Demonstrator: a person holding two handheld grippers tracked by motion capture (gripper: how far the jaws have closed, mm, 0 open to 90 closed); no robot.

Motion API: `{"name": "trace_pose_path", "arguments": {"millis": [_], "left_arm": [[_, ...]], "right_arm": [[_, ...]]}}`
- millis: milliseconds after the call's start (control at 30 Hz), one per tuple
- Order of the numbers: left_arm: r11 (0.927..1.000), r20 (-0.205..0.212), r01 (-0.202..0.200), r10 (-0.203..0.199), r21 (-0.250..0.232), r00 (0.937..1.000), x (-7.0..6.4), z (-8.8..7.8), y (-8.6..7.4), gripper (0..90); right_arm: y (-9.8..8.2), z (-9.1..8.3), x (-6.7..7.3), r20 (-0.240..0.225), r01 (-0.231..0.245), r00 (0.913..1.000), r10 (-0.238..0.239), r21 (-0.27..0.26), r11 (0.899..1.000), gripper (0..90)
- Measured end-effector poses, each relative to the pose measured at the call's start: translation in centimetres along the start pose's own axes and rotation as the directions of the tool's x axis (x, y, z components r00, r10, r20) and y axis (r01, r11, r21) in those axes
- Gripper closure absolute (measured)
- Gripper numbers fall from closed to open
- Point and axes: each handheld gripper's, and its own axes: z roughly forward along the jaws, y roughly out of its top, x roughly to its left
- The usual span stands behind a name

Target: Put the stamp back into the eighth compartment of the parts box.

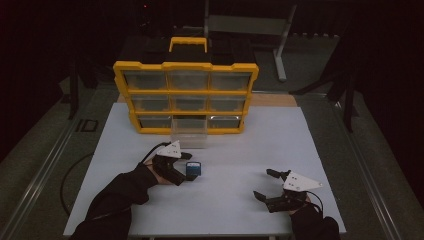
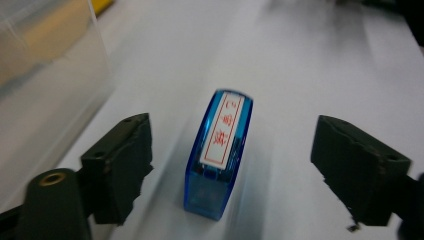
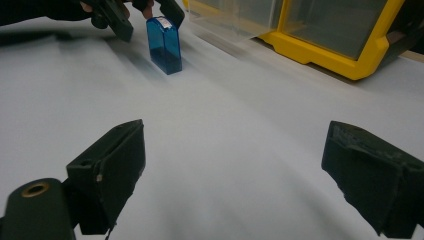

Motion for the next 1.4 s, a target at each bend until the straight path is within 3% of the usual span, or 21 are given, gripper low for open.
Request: {"name": "trace_pose_path", "arguments": {"millis": [167,200,567,1000,1400], "left_arm": [[0.9997,0.005,-0.001,0.001,0.024,1.0,0.2,0.2,-0.1,19.3],[0.9982,0.016,0.011,-0.011,0.059,0.9998,0.4,0.4,-0.2,25.4],[0.9904,0.054,-0.003,-0.004,0.138,0.9985,1.2,0.9,0.2,47.5],[0.9811,0.071,-0.068,0.055,0.181,0.9959,1.5,1.6,0.6,60.0],[0.9779,0.105,-0.123,0.107,0.169,0.9888,1.4,1.8,0.7,69.6]], "right_arm": [[0.0,0.0,0.0,-0.002,0.0,1.0,0.0,-0.001,1.0,10.5],[0.0,0.0,0.0,-0.001,0.001,1.0,-0.001,-0.003,1.0,10.5],[0.0,0.0,0.0,-0.009,-0.002,1.0,0.002,-0.006,1.0,10.5],[0.0,0.0,0.0,-0.014,-0.006,0.9999,0.006,-0.002,1.0,10.5],[-0.1,0.0,0.0,-0.015,-0.008,0.9999,0.008,-0.004,1.0,10.5]]}}
